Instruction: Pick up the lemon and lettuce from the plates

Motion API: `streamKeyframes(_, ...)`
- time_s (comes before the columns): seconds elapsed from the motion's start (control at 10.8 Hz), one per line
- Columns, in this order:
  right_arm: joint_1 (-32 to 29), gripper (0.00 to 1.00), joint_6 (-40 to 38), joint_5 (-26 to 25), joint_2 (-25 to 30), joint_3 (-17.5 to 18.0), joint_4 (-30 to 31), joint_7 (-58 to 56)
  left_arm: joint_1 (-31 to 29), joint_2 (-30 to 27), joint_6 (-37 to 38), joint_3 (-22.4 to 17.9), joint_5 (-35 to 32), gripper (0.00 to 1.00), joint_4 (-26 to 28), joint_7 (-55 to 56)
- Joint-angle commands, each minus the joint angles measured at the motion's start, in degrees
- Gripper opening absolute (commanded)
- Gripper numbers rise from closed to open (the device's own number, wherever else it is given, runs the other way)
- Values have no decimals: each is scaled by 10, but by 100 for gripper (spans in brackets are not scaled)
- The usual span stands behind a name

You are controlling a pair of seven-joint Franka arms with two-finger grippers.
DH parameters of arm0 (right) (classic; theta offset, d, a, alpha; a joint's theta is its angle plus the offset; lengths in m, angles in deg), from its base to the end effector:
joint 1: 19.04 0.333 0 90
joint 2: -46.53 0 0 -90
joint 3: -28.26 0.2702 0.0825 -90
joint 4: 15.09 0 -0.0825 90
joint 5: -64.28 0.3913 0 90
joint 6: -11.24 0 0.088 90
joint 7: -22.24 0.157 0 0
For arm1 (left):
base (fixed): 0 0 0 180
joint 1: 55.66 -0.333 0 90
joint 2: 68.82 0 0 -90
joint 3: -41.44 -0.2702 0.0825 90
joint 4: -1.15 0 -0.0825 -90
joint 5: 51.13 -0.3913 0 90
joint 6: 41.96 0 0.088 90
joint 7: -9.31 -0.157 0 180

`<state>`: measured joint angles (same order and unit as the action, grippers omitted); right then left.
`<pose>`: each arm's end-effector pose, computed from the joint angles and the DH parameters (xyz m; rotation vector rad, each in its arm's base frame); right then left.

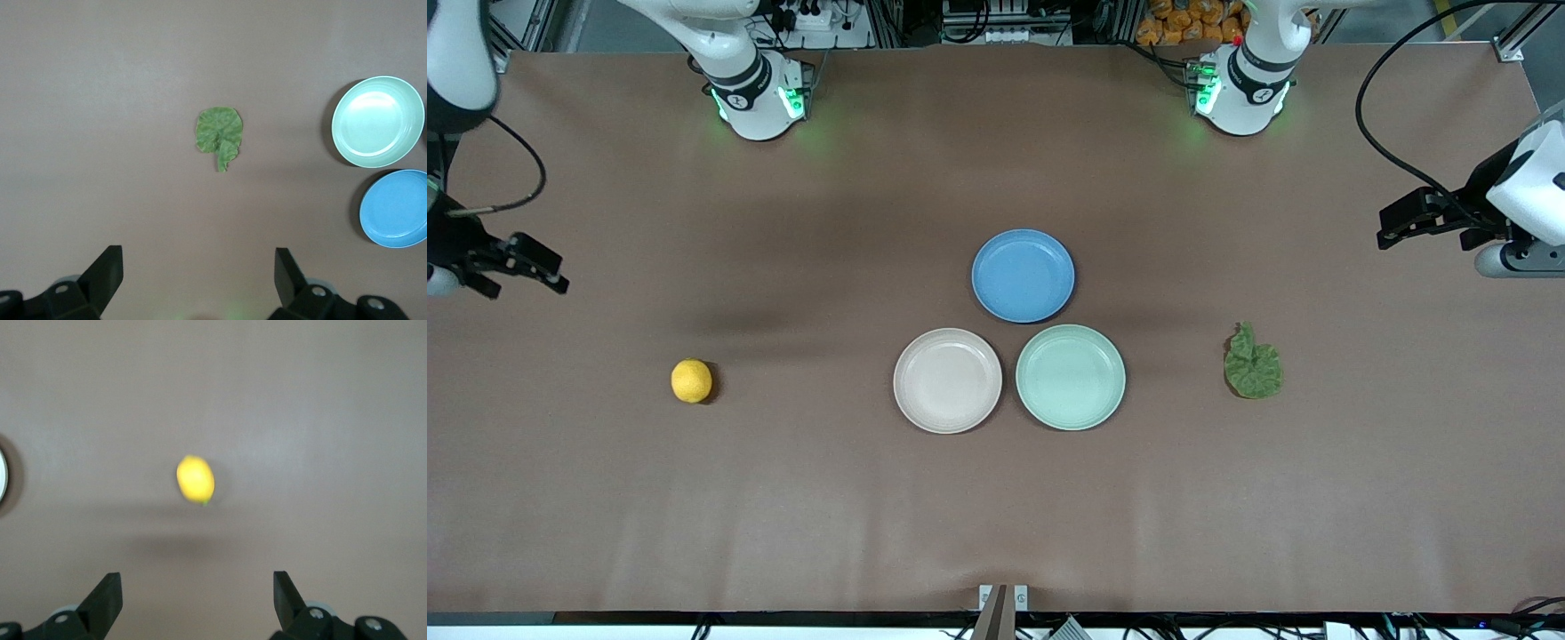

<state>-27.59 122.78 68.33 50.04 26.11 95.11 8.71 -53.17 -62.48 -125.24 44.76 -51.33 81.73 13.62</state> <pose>0.5570 -0.0972 0.4257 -3.0879 -0.0404 -0.1502 0.5732 -0.0562 0.5337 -3.1371 0.0404 0.0994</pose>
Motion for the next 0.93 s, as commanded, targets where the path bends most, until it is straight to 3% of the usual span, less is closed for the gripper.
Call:
streamKeyframes(0.0, 38, 100, -33, -14, -29, 17, -19, 137, -11, 1, -9, 7, 12, 100, 5, 1)
streamKeyframes(0.19, 57, 100, -2, -47, -40, 17, -5, 184, -10, 2, -9, 7, 11, 100, 5, 0)
streamKeyframes(0.83, 40, 100, 23, -48, -26, 15, 20, 154, -9, 10, -13, 7, 11, 100, 5, 1)
